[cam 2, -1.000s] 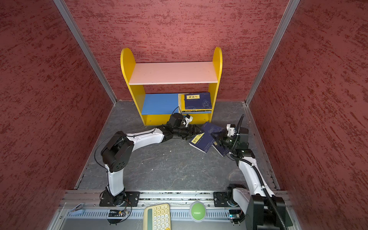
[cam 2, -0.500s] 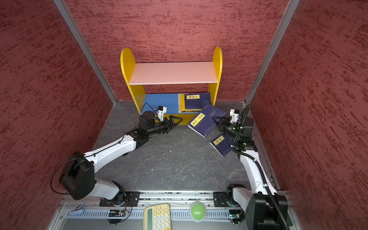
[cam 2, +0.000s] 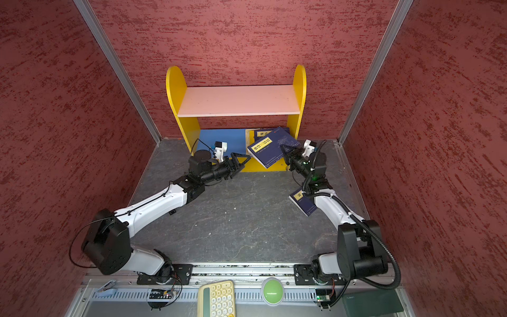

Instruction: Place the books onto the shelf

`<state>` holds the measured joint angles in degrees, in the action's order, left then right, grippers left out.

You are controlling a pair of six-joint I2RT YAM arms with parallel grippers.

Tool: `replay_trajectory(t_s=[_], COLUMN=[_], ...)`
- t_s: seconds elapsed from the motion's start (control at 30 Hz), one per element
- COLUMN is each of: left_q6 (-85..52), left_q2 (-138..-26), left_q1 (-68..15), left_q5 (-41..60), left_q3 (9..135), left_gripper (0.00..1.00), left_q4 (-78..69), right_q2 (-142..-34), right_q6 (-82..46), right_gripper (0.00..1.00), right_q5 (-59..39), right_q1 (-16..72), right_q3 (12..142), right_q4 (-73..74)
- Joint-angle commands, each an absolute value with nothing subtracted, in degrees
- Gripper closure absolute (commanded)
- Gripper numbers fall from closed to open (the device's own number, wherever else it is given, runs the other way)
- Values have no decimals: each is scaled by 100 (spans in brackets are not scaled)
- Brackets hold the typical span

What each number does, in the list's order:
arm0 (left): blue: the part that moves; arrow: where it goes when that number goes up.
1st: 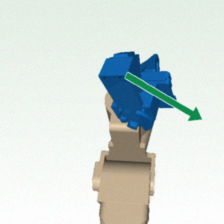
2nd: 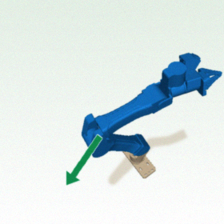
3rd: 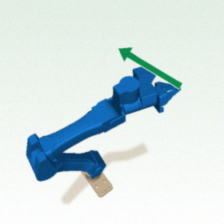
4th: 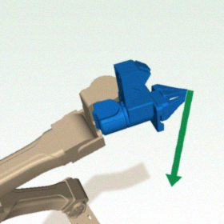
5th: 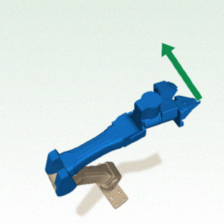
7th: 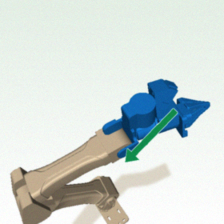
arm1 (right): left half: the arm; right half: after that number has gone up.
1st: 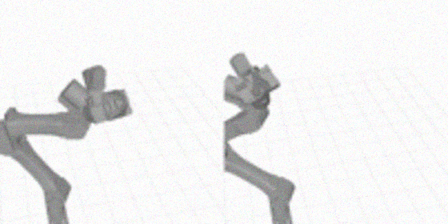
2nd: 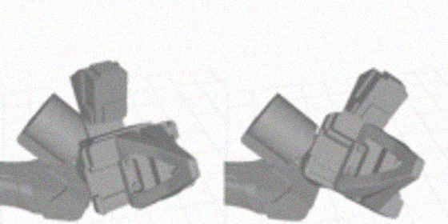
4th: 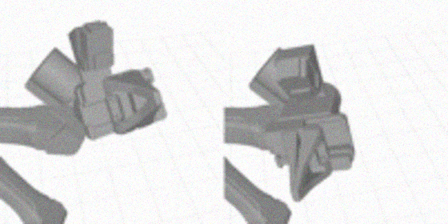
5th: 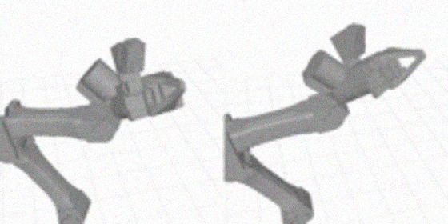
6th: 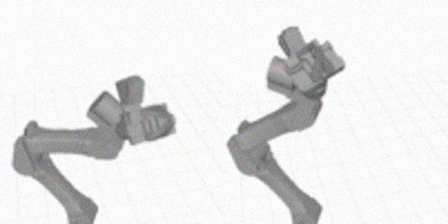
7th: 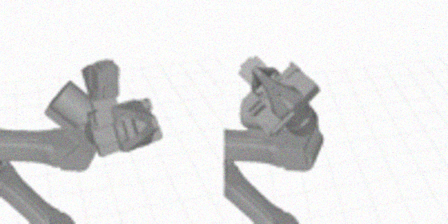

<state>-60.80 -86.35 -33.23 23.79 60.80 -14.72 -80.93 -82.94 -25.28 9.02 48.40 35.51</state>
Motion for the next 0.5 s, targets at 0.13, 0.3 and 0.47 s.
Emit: replay_trajectory(t_s=[0.13, 0.3, 0.47], left_q6=[-6295, -6344, -6346], left_q2=[-9336, -9836, -10136], left_q1=[-3238, -3175, -3120], left_q5=[2788, 3102, 3303], left_q3=[6889, 7453, 7823], left_gripper=[27, 34, 39], left_q4=[-1769, -1818, -1897], right_q2=[-8297, -8602, -8906], right_q6=[-8545, -8637, -8743], right_gripper=[92, 92, 93], right_q5=[-1657, -1520, -1407], right_q1=[1085, 1158, 1232], right_q3=[5227, 5265, 5392], right_q4=[4628, 4843, 5100])
